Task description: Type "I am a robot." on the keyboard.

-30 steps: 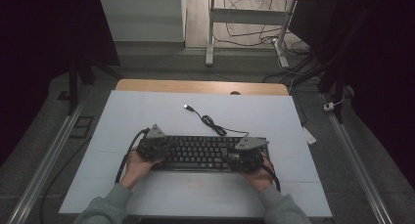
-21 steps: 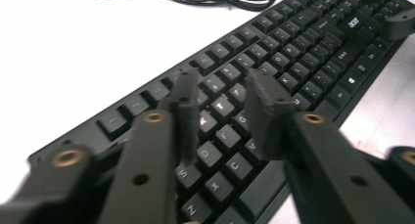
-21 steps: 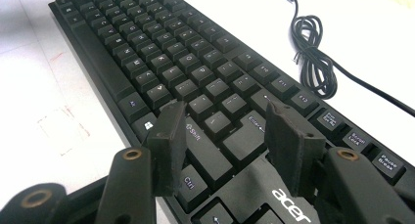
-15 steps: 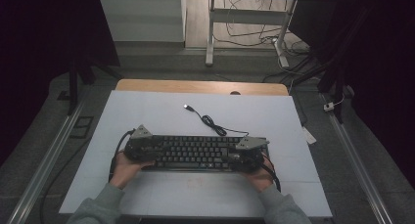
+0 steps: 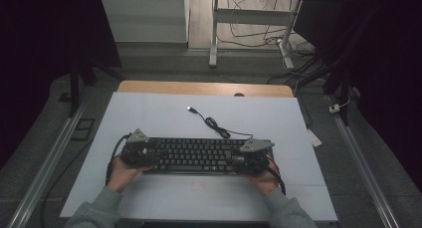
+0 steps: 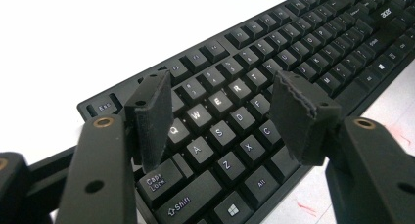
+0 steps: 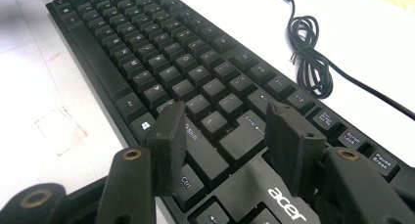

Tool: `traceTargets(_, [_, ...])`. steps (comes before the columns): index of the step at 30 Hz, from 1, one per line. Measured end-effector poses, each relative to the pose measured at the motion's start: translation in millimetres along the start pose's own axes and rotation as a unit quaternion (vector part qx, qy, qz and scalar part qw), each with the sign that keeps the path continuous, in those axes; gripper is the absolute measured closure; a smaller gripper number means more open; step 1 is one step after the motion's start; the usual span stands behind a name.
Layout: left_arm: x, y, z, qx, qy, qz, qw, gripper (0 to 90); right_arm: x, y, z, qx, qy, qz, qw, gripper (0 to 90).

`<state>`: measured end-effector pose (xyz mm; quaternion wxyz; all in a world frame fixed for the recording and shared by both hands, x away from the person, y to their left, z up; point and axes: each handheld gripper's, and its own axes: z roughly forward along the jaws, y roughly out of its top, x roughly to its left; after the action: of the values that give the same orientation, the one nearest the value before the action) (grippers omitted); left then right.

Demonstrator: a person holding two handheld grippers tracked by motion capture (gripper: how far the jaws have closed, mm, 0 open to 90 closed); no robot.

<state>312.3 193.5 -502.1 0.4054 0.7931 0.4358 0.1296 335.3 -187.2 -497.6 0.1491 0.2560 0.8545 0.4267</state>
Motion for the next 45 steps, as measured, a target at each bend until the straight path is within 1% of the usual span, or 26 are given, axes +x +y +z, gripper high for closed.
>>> traceTargets(3, [0.2, -0.2, 1.0, 0.004, 0.0, -0.001, 1.0, 39.6, 0.4, 1.6, -0.5, 0.0, -0.001, -0.003, 1.0, 50.4])
traceTargets(6, [-0.1, -0.2, 1.3, 0.005, 0.002, 0.0, 1.0, 39.2, 1.8, 3.7, -0.2, -0.006, 0.003, -0.005, 1.0, 50.5])
traceTargets(7, [-0.4, -0.1, 1.3, 0.005, 0.002, 0.001, 1.0, 39.1, 2.5, 4.8, -0.6, -0.003, 0.002, -0.005, 1.0, 50.6])
traceTargets(8, [-0.6, 0.0, 1.3, 0.005, 0.002, 0.001, 1.0, 39.1, 3.1, 5.6, 0.1, -0.008, 0.004, -0.004, 1.0, 50.8])
traceTargets(11, [-0.9, 0.0, 2.1, 0.007, 0.001, 0.004, 1.0, 38.9, 5.1, 9.4, 1.8, -0.009, 0.009, -0.004, 0.9999, 52.5])
traceTargets(12, [-1.0, 0.0, 2.5, 0.008, 0.002, 0.004, 1.0, 38.9, 5.9, 10.7, 3.2, -0.013, 0.014, -0.002, 0.9998, 54.4])
traceTargets(14, [-1.4, -0.1, 3.3, 0.01, 0.002, 0.004, 0.9999, 38.7, 8.0, 13.9, 5.1, -0.01, 0.018, -0.004, 0.9998, 60.2])
traceTargets(17, [-1.7, -0.1, 4.1, 0.013, 0.002, 0.006, 0.9999, 38.5, 11.3, 18.8, 9.5, -0.006, 0.034, -0.007, 0.9994, 71.6])
traceTargets(18, [-1.9, -0.1, 4.4, 0.014, 0.003, 0.006, 0.9999, 38.3, 12.5, 20.3, 11.0, -0.004, 0.04, -0.008, 0.9992, 76.6])
traceTargets(20, [-2.3, -0.1, 4.9, 0.015, 0.003, 0.007, 0.9999, 37.8, 15.7, 22.6, 15.0, 0.002, 0.054, -0.012, 0.9985, 85.5])
traceTargets(22, [-2.6, -0.2, 5.4, 0.016, 0.003, 0.007, 0.9998, 37.3, 19.7, 24.3, 20.9, 0.015, 0.062, -0.022, 0.9977, 89.4])
traceTargets(25, [-3.1, -0.3, 6.4, 0.018, 0.004, 0.008, 0.9998, 36.9, 24.9, 25.8, 31.5, 0.026, 0.072, -0.028, 0.9967, 89.6])
traceTargets(29, [-2.9, -0.8, 7.1, 0.02, 0.004, 0.009, 0.9998, 36.7, 29.3, 26.0, 45.4, 0.039, 0.072, -0.03, 0.9961, 89.6])
traceTargets(31, [-2.9, -1.1, 7.5, 0.021, 0.005, 0.009, 0.9997, 36.7, 30.5, 25.9, 51.0, 0.046, 0.069, -0.031, 0.9961, 89.6])
traceTargets(36, [-3.1, -1.5, 7.9, 0.021, 0.005, 0.01, 0.9997, 36.5, 30.3, 25.3, 58.1, 0.046, 0.065, -0.026, 0.9965, 89.6])
traceTargets(42, [-3.0, -2.2, 9.7, 0.025, 0.007, 0.012, 0.9996, 36.1, 32.3, 23.5, 61.7, 0.055, 0.065, -0.029, 0.996, 89.6])
traceTargets(43, [-3.1, -2.4, 9.9, 0.026, 0.007, 0.012, 0.9996, 36.0, 32.8, 23.0, 62.7, 0.06, 0.063, -0.031, 0.9957, 89.7])
traceTargets(45, [-3.5, -2.4, 10.1, 0.026, 0.007, 0.012, 0.9996, 35.9, 34.1, 22.5, 63.5, 0.055, 0.061, -0.031, 0.9962, 89.8])
